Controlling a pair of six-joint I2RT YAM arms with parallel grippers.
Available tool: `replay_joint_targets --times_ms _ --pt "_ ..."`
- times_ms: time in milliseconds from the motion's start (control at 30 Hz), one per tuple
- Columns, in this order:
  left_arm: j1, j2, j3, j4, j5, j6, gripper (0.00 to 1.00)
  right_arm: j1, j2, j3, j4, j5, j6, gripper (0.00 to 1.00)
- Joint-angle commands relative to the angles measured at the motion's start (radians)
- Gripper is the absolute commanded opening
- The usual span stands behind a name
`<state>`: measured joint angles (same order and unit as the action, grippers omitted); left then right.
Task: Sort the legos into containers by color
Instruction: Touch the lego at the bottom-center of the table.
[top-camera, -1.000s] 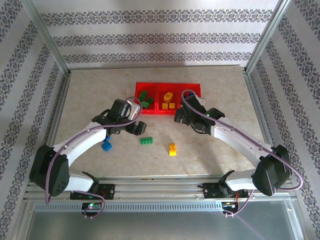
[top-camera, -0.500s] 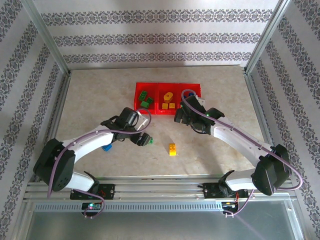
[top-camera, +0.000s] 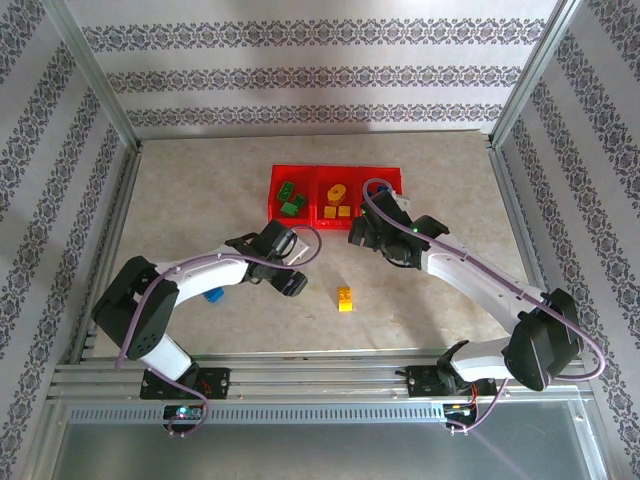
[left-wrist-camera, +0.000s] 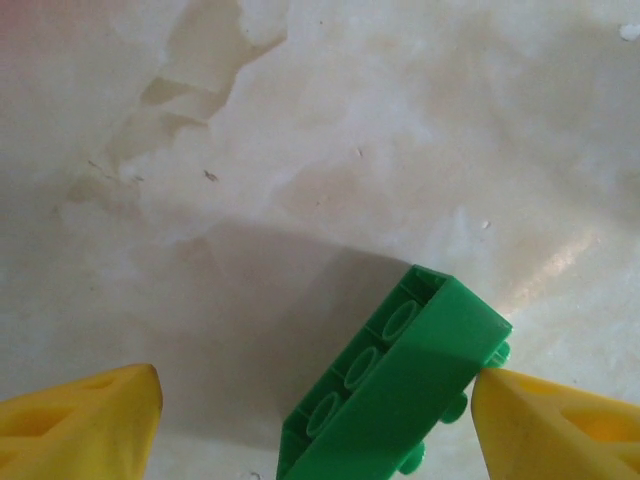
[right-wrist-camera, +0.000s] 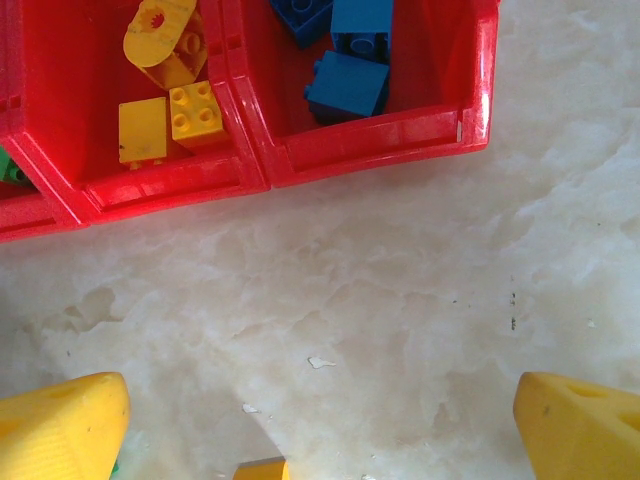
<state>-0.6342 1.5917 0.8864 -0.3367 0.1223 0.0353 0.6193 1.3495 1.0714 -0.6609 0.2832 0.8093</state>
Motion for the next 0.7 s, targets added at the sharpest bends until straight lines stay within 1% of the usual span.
replay_joint_targets --times_ms 0,133,433,667 --pt "-0.009 0.024 0.033 -0.046 -0.02 0.011 0.79 -0.003 0.008 -0.005 0.0 0.012 0.011 0.98" --pt "-0.01 0.04 0.044 -0.063 -0.01 0.01 0.75 -0.008 0.011 -0.004 0.0 0.01 0.01 0.98" --pt "-0.01 0.063 0.052 -0.086 0.001 -0.001 0.6 -0.013 0.031 0.013 0.001 0.002 0.005 0.98" --pt "-0.022 0.054 0.054 -0.094 0.017 -0.018 0.57 -0.015 0.04 0.021 0.001 0.0 0.002 0.98"
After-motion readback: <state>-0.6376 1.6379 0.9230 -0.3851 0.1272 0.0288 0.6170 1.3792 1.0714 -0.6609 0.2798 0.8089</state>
